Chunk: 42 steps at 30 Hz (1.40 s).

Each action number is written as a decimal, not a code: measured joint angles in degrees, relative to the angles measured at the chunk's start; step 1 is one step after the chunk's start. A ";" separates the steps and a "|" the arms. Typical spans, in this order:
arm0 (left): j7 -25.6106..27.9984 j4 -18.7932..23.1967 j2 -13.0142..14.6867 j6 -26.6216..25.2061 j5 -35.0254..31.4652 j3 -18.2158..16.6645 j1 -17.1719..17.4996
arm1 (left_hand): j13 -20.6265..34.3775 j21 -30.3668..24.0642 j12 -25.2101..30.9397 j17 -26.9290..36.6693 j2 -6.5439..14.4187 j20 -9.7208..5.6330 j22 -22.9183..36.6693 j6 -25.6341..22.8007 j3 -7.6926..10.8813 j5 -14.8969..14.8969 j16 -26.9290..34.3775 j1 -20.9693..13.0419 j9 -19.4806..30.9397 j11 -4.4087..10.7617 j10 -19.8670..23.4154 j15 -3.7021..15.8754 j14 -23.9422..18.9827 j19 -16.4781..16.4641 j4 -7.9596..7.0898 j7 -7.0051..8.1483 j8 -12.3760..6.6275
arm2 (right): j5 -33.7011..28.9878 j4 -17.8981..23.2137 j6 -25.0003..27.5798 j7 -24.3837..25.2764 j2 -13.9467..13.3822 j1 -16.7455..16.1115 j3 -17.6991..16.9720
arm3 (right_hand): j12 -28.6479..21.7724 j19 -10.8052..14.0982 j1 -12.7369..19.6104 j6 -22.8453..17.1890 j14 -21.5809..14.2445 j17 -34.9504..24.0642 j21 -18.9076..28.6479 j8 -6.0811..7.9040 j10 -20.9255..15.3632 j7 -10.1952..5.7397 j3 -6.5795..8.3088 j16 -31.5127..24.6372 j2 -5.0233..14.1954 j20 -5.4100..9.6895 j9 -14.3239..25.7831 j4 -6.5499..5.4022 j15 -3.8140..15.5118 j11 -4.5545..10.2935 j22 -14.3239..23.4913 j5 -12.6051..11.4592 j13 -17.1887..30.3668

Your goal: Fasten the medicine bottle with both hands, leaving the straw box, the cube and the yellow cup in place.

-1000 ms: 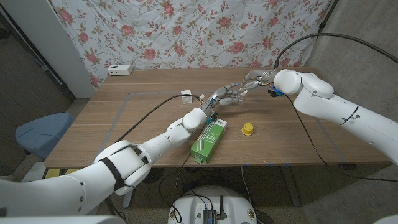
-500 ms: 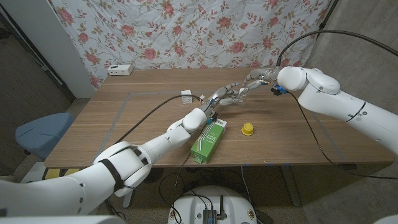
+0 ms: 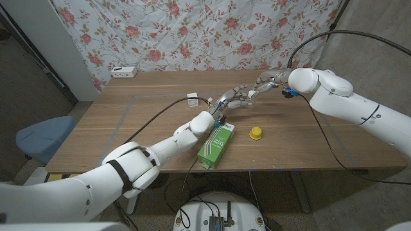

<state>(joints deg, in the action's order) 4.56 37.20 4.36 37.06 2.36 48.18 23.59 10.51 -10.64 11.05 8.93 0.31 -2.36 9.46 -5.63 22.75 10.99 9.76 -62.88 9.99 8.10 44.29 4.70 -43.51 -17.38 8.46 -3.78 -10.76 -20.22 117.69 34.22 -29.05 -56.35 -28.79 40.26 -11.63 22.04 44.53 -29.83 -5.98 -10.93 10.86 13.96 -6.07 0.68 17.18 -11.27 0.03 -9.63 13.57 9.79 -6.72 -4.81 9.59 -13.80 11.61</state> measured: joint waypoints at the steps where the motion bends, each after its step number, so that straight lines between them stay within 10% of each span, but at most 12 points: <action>1: -0.03 -0.73 -0.30 0.28 0.05 0.09 -0.28 | 0.00 0.00 0.00 0.00 0.00 0.00 0.00 0.00 0.00 0.00 0.00 0.00 0.00 0.00 0.00 0.00 0.00 0.00 0.00 0.00 0.00 | -0.14 -0.13 -0.01 0.12 0.09 0.00 0.05 | -0.08 0.00 0.29 -0.37 -0.06 0.00 0.00 0.04 0.00 0.02 0.06 0.00 -0.13 0.00 0.00 -0.06 0.06 0.00 0.00 0.00 0.00; 42: -0.29 -7.38 -2.89 2.76 1.07 1.28 -3.02 | 0.03 0.00 0.00 0.00 0.23 0.00 0.00 0.00 0.54 -0.04 0.00 0.23 0.00 0.18 0.18 0.00 0.00 0.00 0.07 0.00 0.00 | -0.86 -2.10 -0.49 3.42 1.71 -0.65 0.01 | -0.97 1.96 2.10 -10.06 -3.33 -0.01 0.00 2.79 -4.70 -1.35 0.71 -0.84 0.14 0.71 -0.27 -0.24 1.29 0.00 0.02 0.72 -0.16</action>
<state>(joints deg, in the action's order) 4.27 29.82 1.46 39.82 3.42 49.46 20.57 10.55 -10.64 11.05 8.93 0.54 -2.36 9.46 -5.63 23.29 10.95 9.76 -62.64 9.99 8.28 44.47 4.70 -43.51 -17.38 8.53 -3.78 -10.76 -21.08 115.59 33.73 -25.63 -54.64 -29.43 40.27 -12.59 24.00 46.63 -39.89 -9.32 -10.95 10.86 16.75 -10.77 -0.66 17.89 -12.10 0.17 -8.91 13.30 9.55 -5.43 -4.80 9.61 -13.08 11.45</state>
